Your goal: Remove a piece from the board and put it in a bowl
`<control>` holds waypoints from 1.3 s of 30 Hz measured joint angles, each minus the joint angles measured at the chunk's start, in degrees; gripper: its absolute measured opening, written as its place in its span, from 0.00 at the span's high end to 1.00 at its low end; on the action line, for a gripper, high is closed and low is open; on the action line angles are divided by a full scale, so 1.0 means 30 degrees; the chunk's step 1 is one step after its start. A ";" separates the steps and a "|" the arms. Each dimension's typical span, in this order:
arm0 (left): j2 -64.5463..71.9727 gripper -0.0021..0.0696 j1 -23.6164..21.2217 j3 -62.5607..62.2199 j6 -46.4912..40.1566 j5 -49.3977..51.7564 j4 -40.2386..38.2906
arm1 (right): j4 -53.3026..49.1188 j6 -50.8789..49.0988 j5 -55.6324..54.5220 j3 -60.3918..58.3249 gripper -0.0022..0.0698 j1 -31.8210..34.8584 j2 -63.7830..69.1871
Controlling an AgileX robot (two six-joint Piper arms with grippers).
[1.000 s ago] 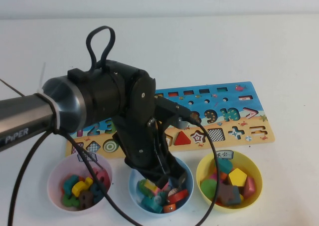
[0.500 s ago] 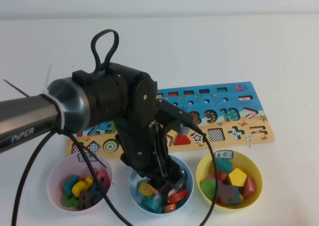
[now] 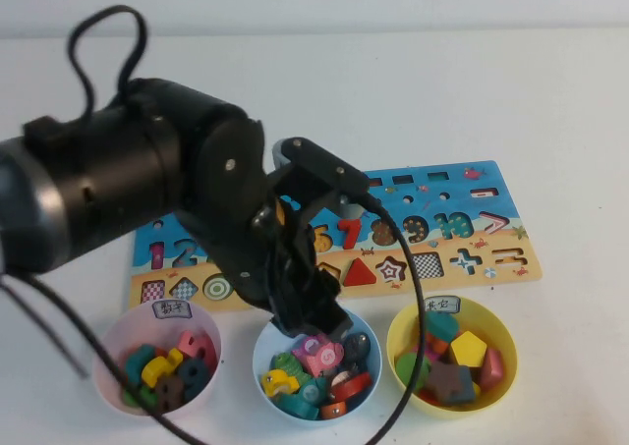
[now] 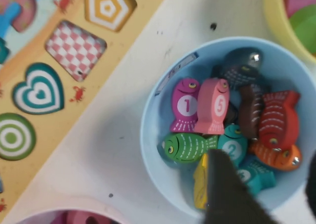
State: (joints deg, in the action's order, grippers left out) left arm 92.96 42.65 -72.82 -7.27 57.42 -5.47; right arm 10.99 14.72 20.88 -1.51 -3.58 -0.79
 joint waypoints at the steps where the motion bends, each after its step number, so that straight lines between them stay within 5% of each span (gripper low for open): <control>1: -0.0801 0.56 0.0000 0.0395 0.0000 -0.0336 0.0029 | 0.0000 0.0000 0.0000 0.0000 0.99 0.0000 0.0000; 4: -0.2732 0.83 0.0000 0.1903 0.0000 -0.1761 0.0029 | 0.0000 0.0000 0.0000 0.0000 0.99 0.0000 0.0000; 8: -0.5772 0.94 0.0000 0.4509 0.0000 -0.4019 0.0029 | 0.0000 0.0000 0.0009 0.0000 0.99 0.0000 0.0000; 21: -1.5004 0.97 0.0000 1.2633 0.0384 -1.1765 -0.0666 | 0.0000 0.0000 0.0009 0.0000 0.99 0.0000 0.0000; 33: -1.5557 0.97 0.0000 1.3920 0.0722 -1.2642 -0.1000 | 0.0000 0.0000 0.0009 0.0000 0.99 0.0000 0.0000; 39: -1.6145 0.97 0.0000 1.5928 0.0254 -1.7440 0.0124 | 0.0000 0.0000 0.0009 0.0000 0.99 0.0000 0.0000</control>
State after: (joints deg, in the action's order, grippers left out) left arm 44.52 42.65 -25.03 -6.51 5.10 -5.09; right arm 10.99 14.72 20.91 -1.51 -3.58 -0.79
